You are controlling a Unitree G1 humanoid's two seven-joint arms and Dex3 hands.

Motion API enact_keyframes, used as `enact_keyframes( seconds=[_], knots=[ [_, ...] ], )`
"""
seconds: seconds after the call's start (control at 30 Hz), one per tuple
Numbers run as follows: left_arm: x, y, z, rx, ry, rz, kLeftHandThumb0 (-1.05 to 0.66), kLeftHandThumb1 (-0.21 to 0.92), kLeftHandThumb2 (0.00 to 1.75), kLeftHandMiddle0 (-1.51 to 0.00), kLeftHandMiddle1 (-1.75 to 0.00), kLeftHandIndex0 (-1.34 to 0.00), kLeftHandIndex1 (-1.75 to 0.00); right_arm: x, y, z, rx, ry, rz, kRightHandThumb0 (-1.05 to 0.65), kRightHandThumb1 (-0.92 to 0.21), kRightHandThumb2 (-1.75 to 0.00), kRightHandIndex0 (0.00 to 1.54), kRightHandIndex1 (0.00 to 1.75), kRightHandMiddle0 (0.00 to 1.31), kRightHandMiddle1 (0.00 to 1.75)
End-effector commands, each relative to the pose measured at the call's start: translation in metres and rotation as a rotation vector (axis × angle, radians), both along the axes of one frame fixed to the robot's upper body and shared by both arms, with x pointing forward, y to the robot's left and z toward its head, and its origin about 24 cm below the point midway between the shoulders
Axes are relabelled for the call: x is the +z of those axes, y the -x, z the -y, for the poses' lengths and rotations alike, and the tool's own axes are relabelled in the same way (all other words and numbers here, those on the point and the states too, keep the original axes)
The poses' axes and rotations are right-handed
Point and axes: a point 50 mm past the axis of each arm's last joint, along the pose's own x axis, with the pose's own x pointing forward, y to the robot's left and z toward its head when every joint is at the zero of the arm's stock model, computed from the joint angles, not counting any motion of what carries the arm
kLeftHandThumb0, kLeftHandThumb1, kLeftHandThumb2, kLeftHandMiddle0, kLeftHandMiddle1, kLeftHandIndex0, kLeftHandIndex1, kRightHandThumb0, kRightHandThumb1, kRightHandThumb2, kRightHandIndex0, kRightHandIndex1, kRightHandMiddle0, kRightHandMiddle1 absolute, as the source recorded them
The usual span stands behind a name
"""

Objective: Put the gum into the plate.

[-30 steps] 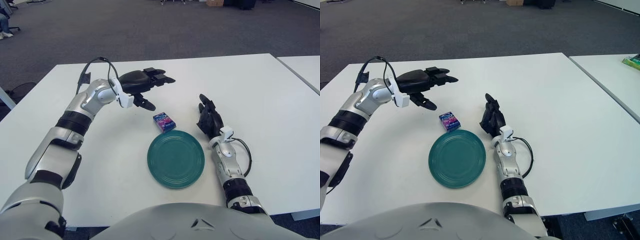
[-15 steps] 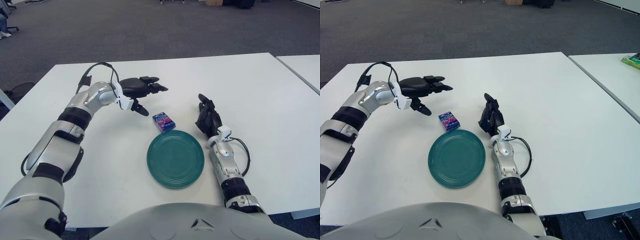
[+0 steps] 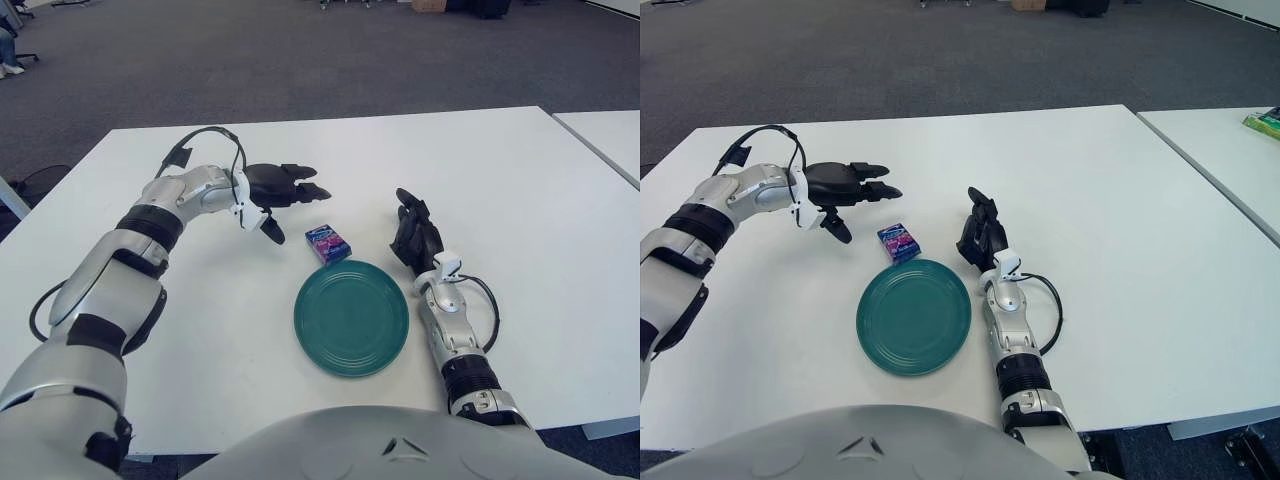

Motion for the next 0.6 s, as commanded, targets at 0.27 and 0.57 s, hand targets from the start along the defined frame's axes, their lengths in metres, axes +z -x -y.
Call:
enact_keyframes(
  seconds=[0.27,0.57],
  knots=[
    [-0.01,0.0,0.013,-0.018,0.007,-0.076,-1.05,0.92,0.12,0.0,0.0,0.0,-0.73,-0.055,0.042,0.004,-0.01,0.016,-0.323,-0.71,-0.92,-0.93,0.1,0.0,0.0,0.45],
    [-0.018,0.004,0.017,-0.03,0.016,-0.107,-1.05,0.92,0.08,-0.02,-0.01,0.0,-0.87,-0.055,0.043,0.004,-0.01,0.017,-0.328,-0.7,-0.92,-0.94,0.09,0.0,0.0,0.43]
  ],
)
